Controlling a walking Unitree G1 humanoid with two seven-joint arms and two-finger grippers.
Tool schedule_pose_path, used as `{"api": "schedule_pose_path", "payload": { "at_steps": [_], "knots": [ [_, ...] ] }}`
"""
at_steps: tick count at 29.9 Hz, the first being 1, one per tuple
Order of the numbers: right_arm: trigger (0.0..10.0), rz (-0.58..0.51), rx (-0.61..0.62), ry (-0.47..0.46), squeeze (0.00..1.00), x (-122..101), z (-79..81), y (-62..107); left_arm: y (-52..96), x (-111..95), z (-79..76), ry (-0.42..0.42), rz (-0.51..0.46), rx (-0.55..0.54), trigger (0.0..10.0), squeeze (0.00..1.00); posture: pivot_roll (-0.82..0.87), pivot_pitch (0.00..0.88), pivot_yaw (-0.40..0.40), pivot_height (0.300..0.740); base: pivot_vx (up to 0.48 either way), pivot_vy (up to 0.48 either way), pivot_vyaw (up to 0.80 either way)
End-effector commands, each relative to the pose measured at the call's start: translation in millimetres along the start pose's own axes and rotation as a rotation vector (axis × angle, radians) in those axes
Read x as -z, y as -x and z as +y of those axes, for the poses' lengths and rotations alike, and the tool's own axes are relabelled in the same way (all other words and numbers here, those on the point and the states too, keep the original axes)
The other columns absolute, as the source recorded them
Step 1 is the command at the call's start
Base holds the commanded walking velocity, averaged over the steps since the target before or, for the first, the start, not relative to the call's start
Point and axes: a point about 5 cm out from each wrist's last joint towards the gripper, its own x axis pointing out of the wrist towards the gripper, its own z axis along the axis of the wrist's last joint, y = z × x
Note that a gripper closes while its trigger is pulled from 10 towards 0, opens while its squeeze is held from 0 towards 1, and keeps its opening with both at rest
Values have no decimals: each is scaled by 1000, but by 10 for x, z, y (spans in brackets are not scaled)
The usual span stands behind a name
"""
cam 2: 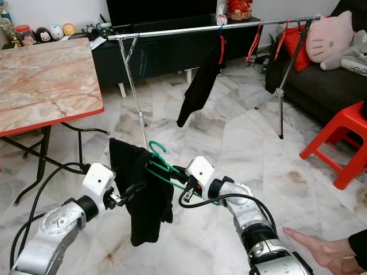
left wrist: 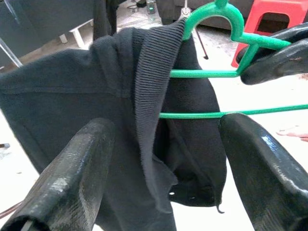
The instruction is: Hang hanger
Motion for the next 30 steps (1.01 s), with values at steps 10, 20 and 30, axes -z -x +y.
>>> {"api": "schedule_pose_path", "payload": {
  "at_steps": [10,20,30],
  "knots": [
    [0,-136,-59,19,0,-244,14,-87,-251,-57,72,86,-20,-65,10000,0,-31,0,26,732,0,0,0],
    [0,-144,-83,12,0,-253,36,-89,-297,42,116,98,24,-112,4118,0,-33,0,29,732,0,0,0],
    [0,-136,-104,3,0,-237,52,-83,-303,68,140,87,30,-143,0,0,-34,0,27,732,0,0,0]
  ]
}}
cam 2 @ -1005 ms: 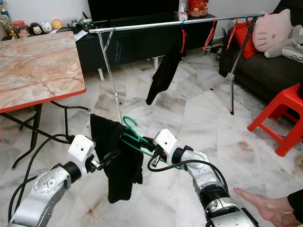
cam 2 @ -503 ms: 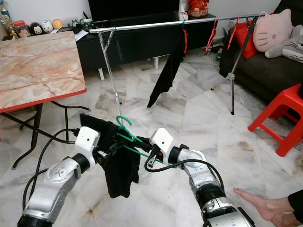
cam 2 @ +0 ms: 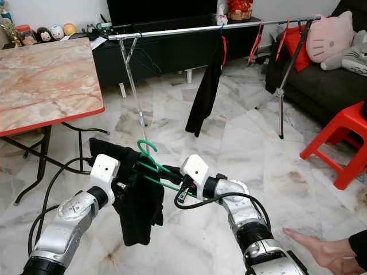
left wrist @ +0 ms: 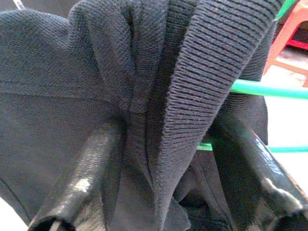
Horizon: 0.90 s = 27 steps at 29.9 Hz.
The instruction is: Hang hanger
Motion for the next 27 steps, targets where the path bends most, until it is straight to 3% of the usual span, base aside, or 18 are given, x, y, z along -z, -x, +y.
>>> {"api": "schedule_pose_path", "payload": {
  "at_steps": [1,27],
  "knots": [
    [0,-54,16,13,0,-97,-34,-9,-18,-13,16,-7,0,-10,0,0,-34,0,27,732,0,0,0],
    [0,-31,-1,8,0,-61,-14,-9,-12,-16,-3,-33,-8,23,0,0,-32,0,30,732,0,0,0]
  ]
}}
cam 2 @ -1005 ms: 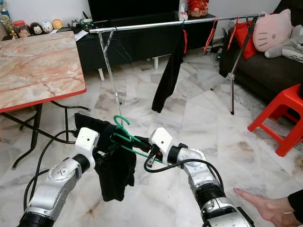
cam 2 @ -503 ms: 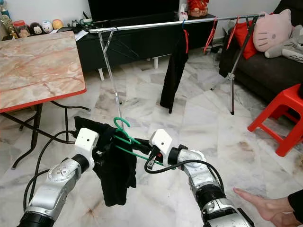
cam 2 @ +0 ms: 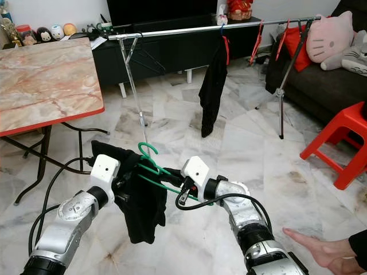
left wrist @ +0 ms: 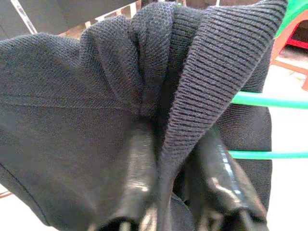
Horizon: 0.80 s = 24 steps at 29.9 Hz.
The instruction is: Hang hanger
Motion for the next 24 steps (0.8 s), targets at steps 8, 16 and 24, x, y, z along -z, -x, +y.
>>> {"api": "schedule_pose_path", "payload": {
  "at_steps": [8,16,24],
  "knots": [
    [0,-28,2,14,0,-56,-7,-27,1,-5,-13,-17,0,22,0,0,-31,0,28,732,0,0,0],
    [0,-20,5,12,0,-41,-14,-14,5,0,-19,-9,-1,25,0,0,-32,0,28,732,0,0,0],
    [0,12,-4,17,0,16,22,-20,6,0,-12,-6,-1,16,0,0,-28,0,28,732,0,0,0]
  ]
}}
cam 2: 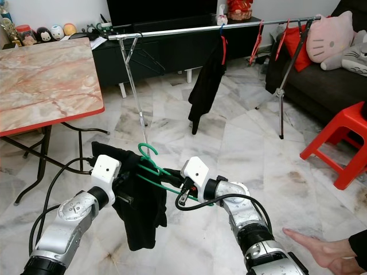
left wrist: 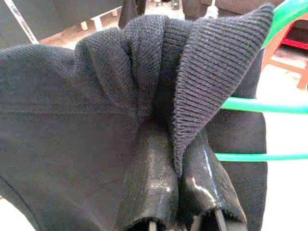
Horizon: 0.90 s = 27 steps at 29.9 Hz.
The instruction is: Hang hanger
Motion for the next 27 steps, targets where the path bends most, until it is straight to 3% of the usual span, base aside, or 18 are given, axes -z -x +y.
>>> {"api": "schedule_pose_path", "payload": {
  "at_steps": [1,11,13,19,27],
  "knots": [
    [0,31,-17,29,0,32,29,-5,7,-2,8,-7,0,-8,0,0,-28,0,28,732,0,0,0],
    [0,274,-132,70,0,386,176,169,-6,-14,113,-8,-5,-112,0,0,-34,0,27,732,0,0,0],
    [0,364,-194,63,0,525,258,241,-6,-12,166,-6,-6,-160,0,0,-34,0,27,732,0,0,0],
    [0,392,-286,5,0,621,375,307,9,16,299,2,8,-279,0,0,-35,0,26,732,0,0,0],
    [0,449,-339,-6,0,691,436,344,8,-68,349,69,-55,-322,0,0,-35,0,26,732,0,0,0]
  ]
}}
